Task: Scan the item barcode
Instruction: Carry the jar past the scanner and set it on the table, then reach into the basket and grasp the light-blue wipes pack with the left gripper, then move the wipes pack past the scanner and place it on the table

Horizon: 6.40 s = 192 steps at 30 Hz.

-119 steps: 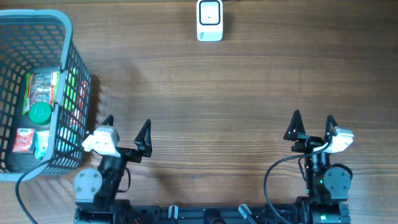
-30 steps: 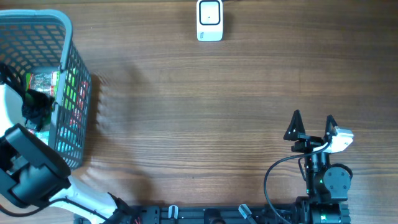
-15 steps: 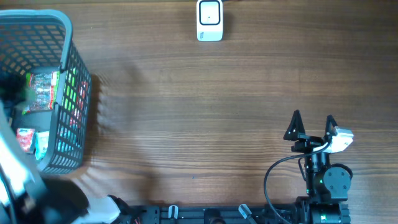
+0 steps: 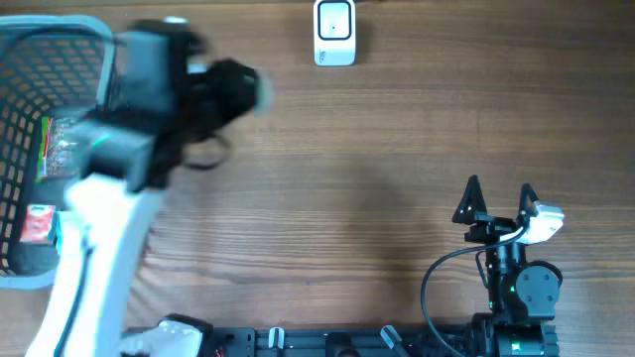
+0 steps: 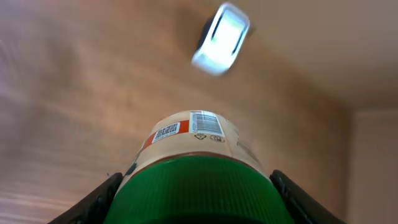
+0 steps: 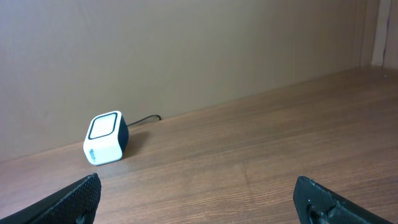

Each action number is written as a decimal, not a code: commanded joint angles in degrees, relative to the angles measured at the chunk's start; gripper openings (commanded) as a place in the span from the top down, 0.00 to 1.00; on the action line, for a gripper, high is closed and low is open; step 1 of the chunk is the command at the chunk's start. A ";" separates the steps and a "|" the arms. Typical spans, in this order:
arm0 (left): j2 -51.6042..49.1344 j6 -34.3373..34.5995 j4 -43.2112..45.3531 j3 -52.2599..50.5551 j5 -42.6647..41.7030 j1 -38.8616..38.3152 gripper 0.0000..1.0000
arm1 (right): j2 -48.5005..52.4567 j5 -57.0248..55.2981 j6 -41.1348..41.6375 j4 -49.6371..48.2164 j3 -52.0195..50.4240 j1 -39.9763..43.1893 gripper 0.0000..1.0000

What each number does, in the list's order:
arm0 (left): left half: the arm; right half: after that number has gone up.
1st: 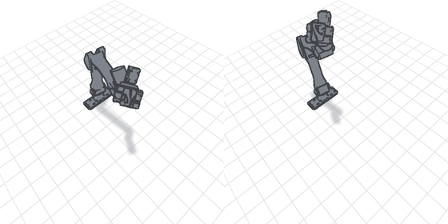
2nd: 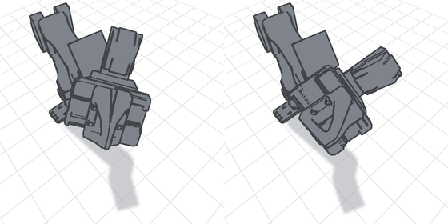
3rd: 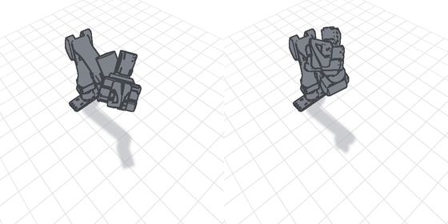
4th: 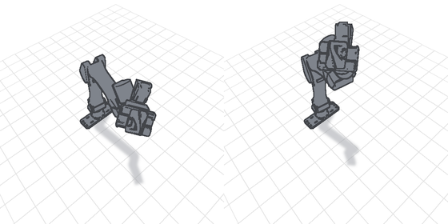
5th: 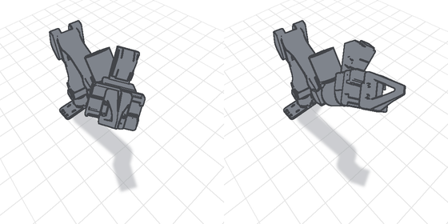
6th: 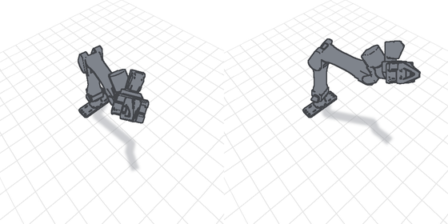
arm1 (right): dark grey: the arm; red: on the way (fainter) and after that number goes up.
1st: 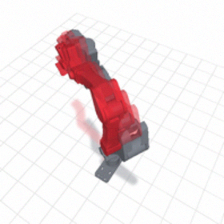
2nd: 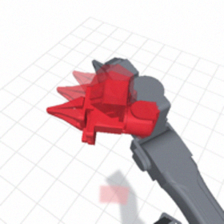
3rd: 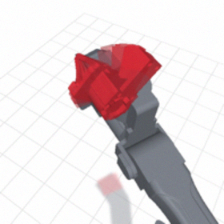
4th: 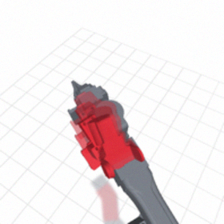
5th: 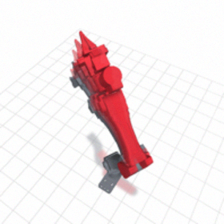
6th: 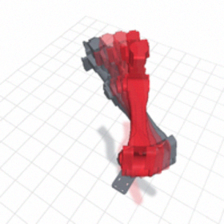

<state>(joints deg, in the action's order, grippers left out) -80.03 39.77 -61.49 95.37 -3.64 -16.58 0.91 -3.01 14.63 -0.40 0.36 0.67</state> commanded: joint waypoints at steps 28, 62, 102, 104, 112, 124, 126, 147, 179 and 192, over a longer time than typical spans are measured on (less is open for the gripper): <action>-37.97 28.33 13.46 -4.72 11.10 -16.09 0.00 | -0.11 0.63 -0.96 -0.20 -0.07 -0.22 0.00; 16.55 9.97 0.74 -4.39 40.54 23.69 0.00 | -0.11 0.63 -0.98 -0.20 -0.07 -0.22 0.00; -34.69 16.59 -1.01 -13.31 10.51 52.78 0.00 | -0.11 0.63 -0.92 -0.20 -0.07 -0.22 0.00; -35.60 15.96 -2.21 -13.31 10.56 52.74 0.38 | -0.11 0.63 -0.94 -0.20 -0.07 -0.22 0.00; -32.24 15.74 -8.90 -11.96 10.69 52.72 0.96 | -0.11 0.63 -0.96 -0.20 -0.07 -0.22 0.00; 4.02 15.72 -5.14 -5.29 1.92 52.68 0.96 | -0.11 0.63 -0.96 -0.20 -0.07 -0.22 0.00; 8.50 15.72 -3.30 -5.29 -2.36 51.87 0.96 | -0.11 0.63 -0.94 -0.20 -0.07 -0.22 0.00; -21.86 26.29 -6.12 -5.49 21.49 -11.65 0.96 | -0.11 0.63 -0.96 -0.20 -0.07 -0.22 0.00; -1.95 23.69 -11.23 10.49 44.65 2.62 0.00 | -0.11 0.63 -0.94 -0.20 -0.07 -0.22 0.00; -20.83 15.89 -1.75 5.81 1.31 52.04 0.00 | -0.11 0.63 -0.96 -0.20 -0.07 -0.22 0.00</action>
<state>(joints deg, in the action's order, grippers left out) -93.30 61.28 -65.91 102.06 4.38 35.22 0.91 -2.98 14.63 -0.40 0.36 0.67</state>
